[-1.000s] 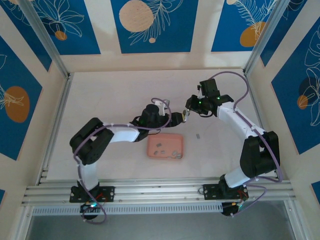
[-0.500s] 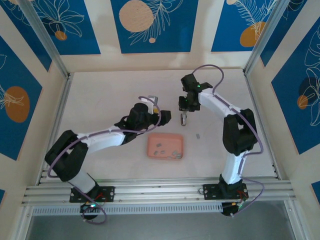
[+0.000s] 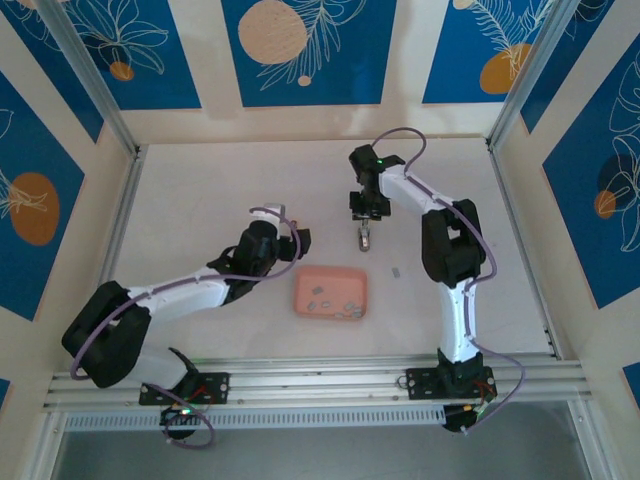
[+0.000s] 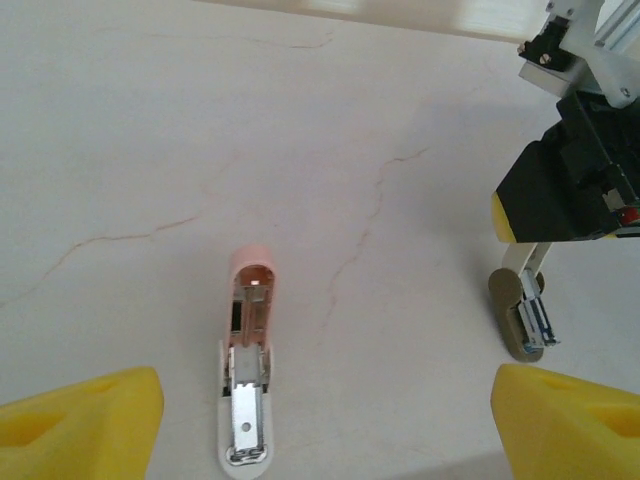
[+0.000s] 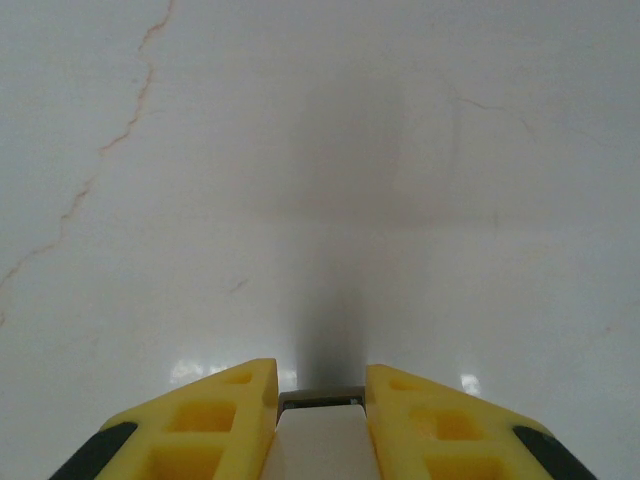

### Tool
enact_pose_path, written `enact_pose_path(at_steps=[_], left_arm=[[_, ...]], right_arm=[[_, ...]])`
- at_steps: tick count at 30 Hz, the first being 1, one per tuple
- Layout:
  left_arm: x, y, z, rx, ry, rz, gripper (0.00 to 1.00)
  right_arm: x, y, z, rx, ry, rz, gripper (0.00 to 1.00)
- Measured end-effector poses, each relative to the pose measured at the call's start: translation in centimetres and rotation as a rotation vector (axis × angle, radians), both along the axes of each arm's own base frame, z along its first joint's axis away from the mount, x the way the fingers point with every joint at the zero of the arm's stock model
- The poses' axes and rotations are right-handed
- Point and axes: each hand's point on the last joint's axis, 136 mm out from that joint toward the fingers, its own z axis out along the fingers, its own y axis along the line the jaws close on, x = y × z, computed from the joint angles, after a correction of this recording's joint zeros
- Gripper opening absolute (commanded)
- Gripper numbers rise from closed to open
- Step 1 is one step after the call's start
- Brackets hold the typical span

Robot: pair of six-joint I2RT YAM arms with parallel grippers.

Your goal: Load the staples into the stapler

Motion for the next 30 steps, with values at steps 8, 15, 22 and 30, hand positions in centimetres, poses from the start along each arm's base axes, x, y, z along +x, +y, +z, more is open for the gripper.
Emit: enact_pose_path(at_steps=[8,15,22,30], left_arm=[[0.0,0.7,0.0,0.024,-0.003,0.017,0.85],[0.1,1.0,0.0,0.035,-0.007,0.021,0.85],[0.2,0.3,0.3,0.032,-0.011,-0.013,0.85],[0.4,-0.9,-0.1,0.020,0.013,-0.059,0.84]], right_arm=[[0.6,0.8,-0.5,-0.007,0.009,0.023,0.39],[0.6,1.3,1.0,-0.001,-0.015,0.046,0.50],[-3.8,-1.3,6.4,0.086,-0.059,0.027,0.49],[-10.1,-6.6,2.3,0.111,0.139,-0.043,0.46]])
